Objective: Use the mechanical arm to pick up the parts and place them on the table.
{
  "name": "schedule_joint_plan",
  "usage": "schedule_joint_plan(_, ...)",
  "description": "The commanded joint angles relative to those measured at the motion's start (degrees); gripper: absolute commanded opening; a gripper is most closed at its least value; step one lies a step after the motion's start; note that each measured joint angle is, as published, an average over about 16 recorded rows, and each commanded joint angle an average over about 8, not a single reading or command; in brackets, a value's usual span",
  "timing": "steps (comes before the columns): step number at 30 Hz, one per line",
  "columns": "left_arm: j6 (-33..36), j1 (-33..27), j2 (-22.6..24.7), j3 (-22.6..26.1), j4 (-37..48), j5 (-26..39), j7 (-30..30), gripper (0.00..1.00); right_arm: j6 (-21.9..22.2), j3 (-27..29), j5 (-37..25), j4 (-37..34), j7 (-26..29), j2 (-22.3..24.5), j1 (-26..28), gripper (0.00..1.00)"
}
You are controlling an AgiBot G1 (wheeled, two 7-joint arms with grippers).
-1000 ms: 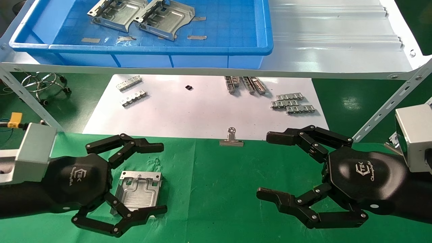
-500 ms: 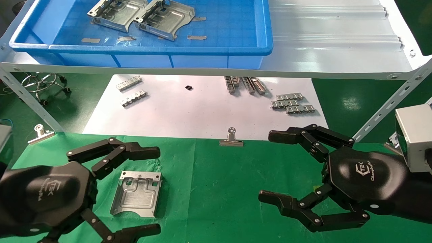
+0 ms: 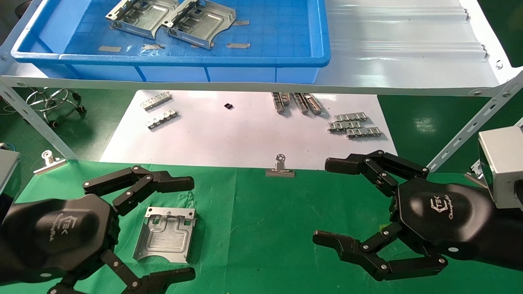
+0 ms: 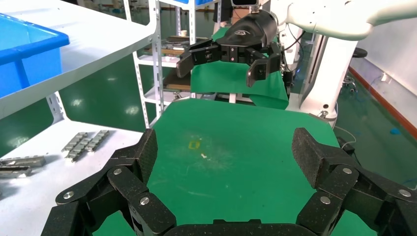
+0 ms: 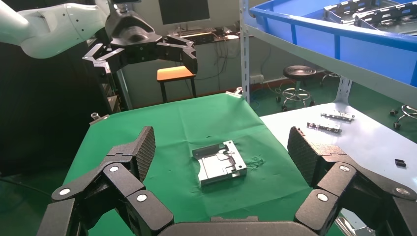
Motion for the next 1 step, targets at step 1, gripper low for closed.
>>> schedule_joint_plan(1,-0.01,-0.18,0.06,0.25,0.24,0.11,0.13,1.0,0.0,0.0,0.0,0.0,0.0,0.0,0.0,1.0)
